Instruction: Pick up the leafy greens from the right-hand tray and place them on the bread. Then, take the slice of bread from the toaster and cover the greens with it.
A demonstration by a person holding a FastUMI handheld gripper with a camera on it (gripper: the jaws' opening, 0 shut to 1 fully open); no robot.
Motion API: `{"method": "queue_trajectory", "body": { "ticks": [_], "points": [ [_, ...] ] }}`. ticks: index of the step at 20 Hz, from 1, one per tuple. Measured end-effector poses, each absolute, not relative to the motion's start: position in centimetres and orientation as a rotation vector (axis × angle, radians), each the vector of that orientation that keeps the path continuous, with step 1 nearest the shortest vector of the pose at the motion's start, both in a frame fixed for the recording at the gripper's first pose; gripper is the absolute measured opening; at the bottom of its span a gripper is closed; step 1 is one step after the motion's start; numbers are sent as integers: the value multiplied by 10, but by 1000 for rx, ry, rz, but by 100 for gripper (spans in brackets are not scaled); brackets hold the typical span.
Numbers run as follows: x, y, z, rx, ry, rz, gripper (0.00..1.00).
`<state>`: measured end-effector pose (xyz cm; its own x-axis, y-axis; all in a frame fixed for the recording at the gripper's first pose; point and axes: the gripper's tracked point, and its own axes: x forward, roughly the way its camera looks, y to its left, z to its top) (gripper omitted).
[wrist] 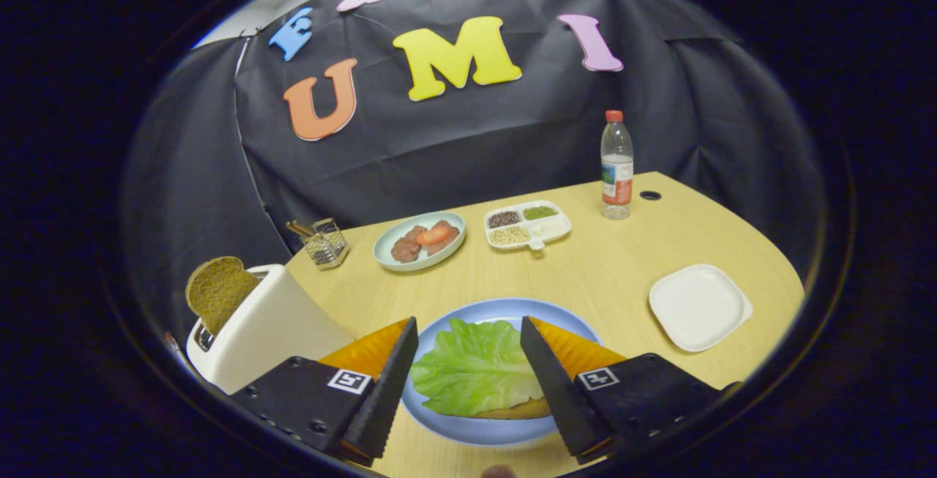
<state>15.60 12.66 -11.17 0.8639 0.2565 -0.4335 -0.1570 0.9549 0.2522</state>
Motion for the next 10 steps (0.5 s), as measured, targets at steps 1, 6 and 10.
{"method": "queue_trajectory", "body": {
  "ticks": [1,6,10],
  "points": [
    [153,127,-101,205,448,213,92],
    [125,141,-52,147,322,229,96],
    [103,174,-24,148,289,287,96]
  ]
}}
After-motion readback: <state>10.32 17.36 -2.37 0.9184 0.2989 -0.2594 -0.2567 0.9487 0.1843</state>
